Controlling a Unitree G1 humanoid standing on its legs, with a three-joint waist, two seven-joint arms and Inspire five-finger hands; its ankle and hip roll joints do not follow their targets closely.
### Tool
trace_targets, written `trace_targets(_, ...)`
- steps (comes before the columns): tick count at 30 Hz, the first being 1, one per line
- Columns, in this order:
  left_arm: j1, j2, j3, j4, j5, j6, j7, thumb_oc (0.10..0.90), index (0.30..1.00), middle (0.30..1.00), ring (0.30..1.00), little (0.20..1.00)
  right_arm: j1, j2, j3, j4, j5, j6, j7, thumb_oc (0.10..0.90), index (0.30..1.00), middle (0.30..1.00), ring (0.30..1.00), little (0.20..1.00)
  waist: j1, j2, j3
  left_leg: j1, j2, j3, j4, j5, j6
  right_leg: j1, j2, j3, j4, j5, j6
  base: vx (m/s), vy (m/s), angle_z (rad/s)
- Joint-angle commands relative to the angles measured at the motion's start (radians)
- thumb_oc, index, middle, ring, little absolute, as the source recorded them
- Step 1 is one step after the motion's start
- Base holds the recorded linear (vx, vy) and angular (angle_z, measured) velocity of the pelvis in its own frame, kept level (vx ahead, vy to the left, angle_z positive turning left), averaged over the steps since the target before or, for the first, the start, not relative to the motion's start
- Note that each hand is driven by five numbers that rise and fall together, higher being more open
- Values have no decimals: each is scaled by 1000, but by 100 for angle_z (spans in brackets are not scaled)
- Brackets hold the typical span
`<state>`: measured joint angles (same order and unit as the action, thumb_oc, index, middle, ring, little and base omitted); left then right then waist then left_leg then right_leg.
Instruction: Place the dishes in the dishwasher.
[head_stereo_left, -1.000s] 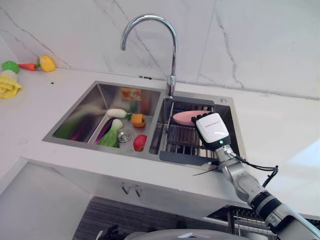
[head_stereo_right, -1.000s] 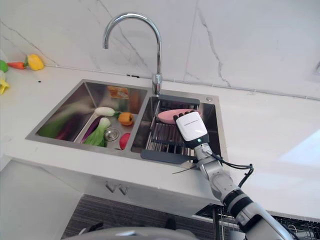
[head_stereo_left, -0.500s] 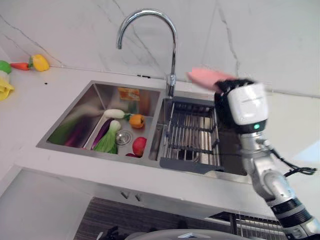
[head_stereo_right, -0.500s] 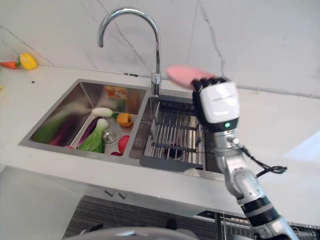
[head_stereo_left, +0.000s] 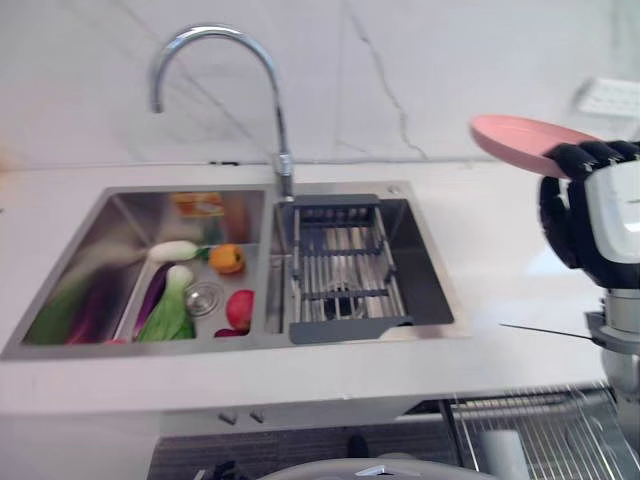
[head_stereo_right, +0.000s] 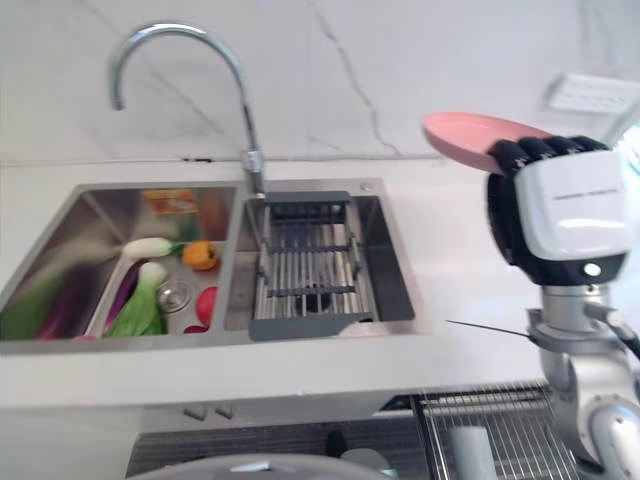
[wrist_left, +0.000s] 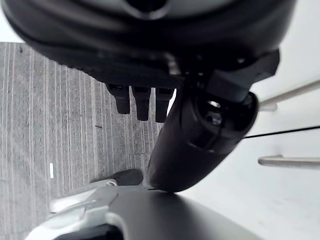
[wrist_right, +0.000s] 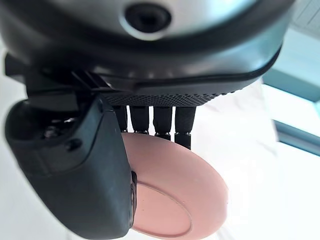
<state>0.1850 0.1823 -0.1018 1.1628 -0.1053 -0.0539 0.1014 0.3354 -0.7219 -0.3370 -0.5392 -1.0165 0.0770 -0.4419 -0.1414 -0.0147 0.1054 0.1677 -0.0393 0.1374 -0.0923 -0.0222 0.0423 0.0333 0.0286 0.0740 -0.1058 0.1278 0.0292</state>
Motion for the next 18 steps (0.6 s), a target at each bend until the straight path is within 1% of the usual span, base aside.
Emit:
trace_targets(1,-56,-56,-60,61,51,-30,-38,800,900,900,900,900,-168,-39,-118,-117,34,62,-44,400,300,300,300,300,-14,16,-32,-36,64,11,5,-24,-74,42,-58,80,18,-100,87,-15,64,-98)
trace_targets(2,-50,-58,-60,60,50,-33,-44,800,900,900,900,900,-163,-36,-129,-123,37,69,-34,400,300,300,300,300,-30,20,-31,-35,65,37,5,-29,-70,27,-54,111,18,-90,93,-25,112,-106)
trace_targets(3,-41,-62,-49,56,39,-39,-40,800,900,900,900,900,-163,-24,-139,-139,49,82,-18,400,300,300,300,300,-62,28,-25,-33,65,84,5,-35,-65,3,-48,161,18,-75,107,-3,124,-98)
trace_targets(5,-38,-64,-33,49,23,-43,-38,800,900,900,900,900,-162,3,-141,-150,66,96,-2,400,300,300,300,300,-87,37,-25,-31,65,146,5,-53,-57,-27,-41,224,18,-63,125,-24,93,-107)
trace_targets(6,-38,-63,-31,49,23,-43,-38,800,900,900,900,900,-162,4,-140,-152,66,97,-1,400,300,300,300,300,-83,35,-26,-36,66,152,5,-45,-59,-33,-39,230,18,-54,124,-51,71,-163)
trace_targets(7,-42,-63,-25,54,22,-41,-40,800,900,900,900,900,-152,28,-136,-155,79,100,1,400,300,300,300,300,-107,40,-19,-36,63,194,5,-58,-51,-57,-33,266,19,-46,139,-57,17,-174)
trace_targets(9,-42,-61,-22,54,22,-41,-40,800,900,900,900,900,-153,29,-135,-156,79,100,2,400,300,300,300,300,-100,36,-22,-42,65,203,5,-47,-56,-66,-30,275,19,-34,137,-31,28,-122)
trace_targets(10,-40,-63,-39,54,43,-41,-51,800,900,900,900,900,-133,60,-122,-156,93,94,8,400,300,300,300,300,-126,40,-14,-37,62,238,5,-64,-47,-83,-27,307,22,-31,153,-17,77,-84)
trace_targets(11,-33,-63,-61,51,73,-40,-61,800,900,900,900,900,-115,85,-100,-151,110,78,19,400,300,300,300,300,-139,42,-7,-35,57,263,5,-67,-41,-98,-22,331,25,-23,161,-14,81,-52)
trace_targets(13,-32,-62,-61,50,74,-40,-61,800,900,900,900,900,-114,86,-100,-152,111,77,19,400,300,300,300,300,-134,41,-8,-34,57,268,5,-68,-41,-99,-21,336,25,-22,162,-14,19,-29)
trace_targets(15,-34,-61,-79,46,94,-41,-63,800,900,900,900,900,-79,115,-40,-126,126,52,41,400,300,300,300,300,-147,41,7,-33,50,288,5,-73,-35,-108,-22,355,29,-16,172,-22,25,-66)
trace_targets(16,-34,-61,-78,46,94,-41,-63,800,900,900,900,900,-80,116,-38,-125,125,52,41,400,300,300,300,300,-146,40,7,-32,49,290,5,-74,-35,-108,-22,357,29,-16,173,-23,32,-59)
trace_targets(17,-48,-62,-73,50,83,-40,-69,800,900,900,900,900,-58,116,2,-102,116,32,61,400,300,300,300,300,-147,41,14,-27,44,294,5,-78,-33,-108,-25,359,29,-14,178,-14,17,-42)
trace_targets(18,-49,-62,-71,51,83,-40,-70,800,900,900,900,900,-61,116,4,-98,115,31,59,400,300,300,300,300,-148,40,15,-26,44,295,5,-79,-33,-107,-25,360,29,-15,178,-5,22,-25)
